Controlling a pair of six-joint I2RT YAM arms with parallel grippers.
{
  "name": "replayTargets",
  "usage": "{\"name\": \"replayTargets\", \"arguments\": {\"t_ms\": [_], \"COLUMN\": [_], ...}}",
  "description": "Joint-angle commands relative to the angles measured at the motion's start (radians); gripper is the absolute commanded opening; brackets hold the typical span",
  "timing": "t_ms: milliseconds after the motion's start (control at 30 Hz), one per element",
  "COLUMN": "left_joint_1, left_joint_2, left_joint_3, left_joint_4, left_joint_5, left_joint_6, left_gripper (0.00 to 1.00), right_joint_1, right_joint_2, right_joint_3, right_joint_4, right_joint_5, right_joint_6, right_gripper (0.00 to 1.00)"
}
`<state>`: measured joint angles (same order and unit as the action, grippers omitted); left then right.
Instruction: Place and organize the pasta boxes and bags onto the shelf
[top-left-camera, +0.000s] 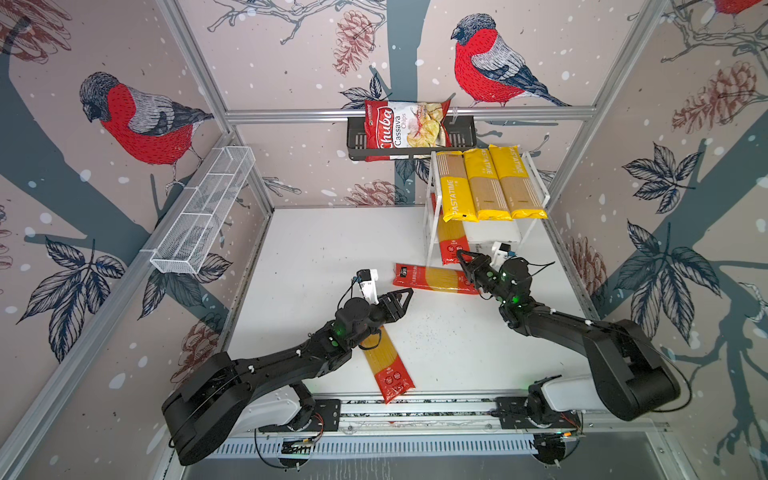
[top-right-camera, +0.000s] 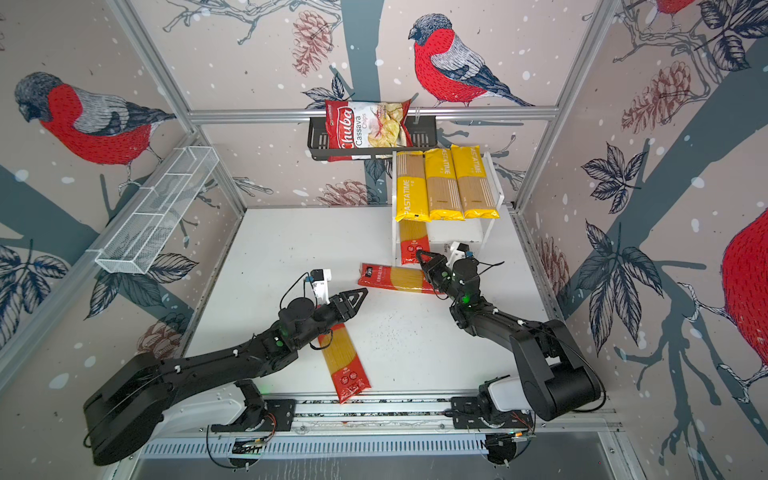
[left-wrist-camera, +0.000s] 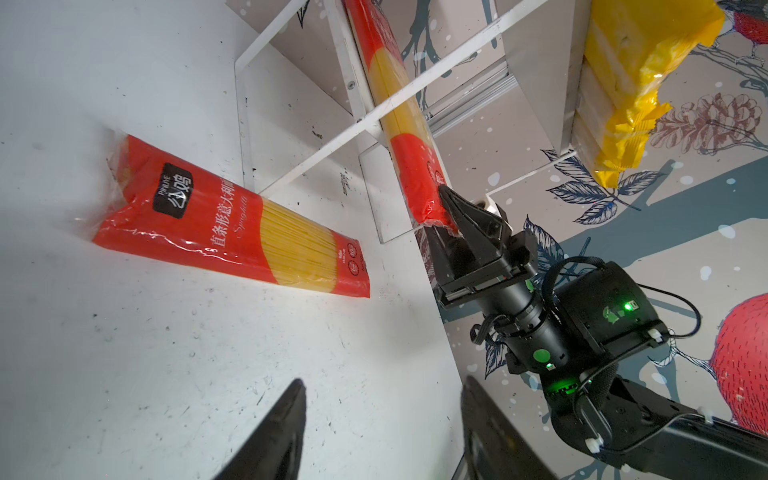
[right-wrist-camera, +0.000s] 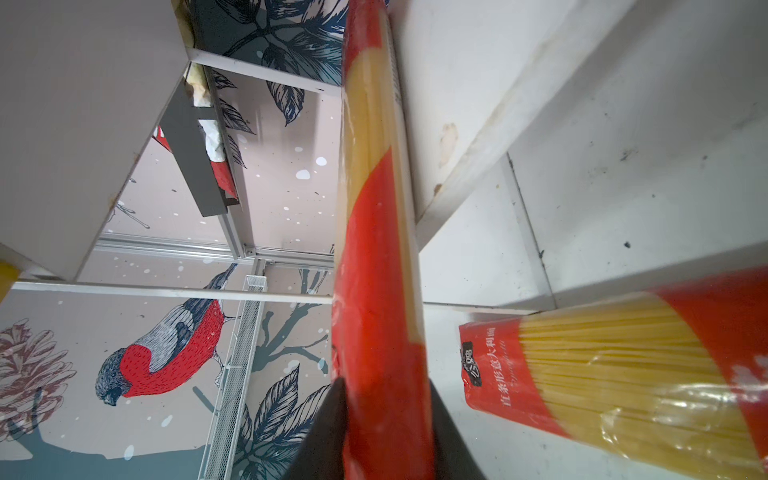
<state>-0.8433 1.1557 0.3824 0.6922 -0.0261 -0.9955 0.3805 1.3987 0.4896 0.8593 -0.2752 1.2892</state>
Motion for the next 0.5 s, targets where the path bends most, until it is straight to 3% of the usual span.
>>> {"name": "replayTargets", "arguments": {"t_ms": [0, 467], "left_joint_1": [-0.003, -0.017], "left_joint_2": [0.002, 0.031], "left_joint_3": [0.001, 0.013], "left_joint_4": [0.007, 0.012], "left_joint_5": [-0.008, -0.015], "left_joint_6": [0.015, 0.017], "left_gripper": [0.59, 0.59], "right_joint_1": [0.002, 0.044], "right_joint_2": [0.006, 0.1], "right_joint_3": [-0.005, 0.059], "right_joint_4": [0.124, 0.176], "right_joint_5": [0.021, 0.143], "right_joint_6": [0.052, 0.12], "right_gripper": [0.2, 0.15]}}
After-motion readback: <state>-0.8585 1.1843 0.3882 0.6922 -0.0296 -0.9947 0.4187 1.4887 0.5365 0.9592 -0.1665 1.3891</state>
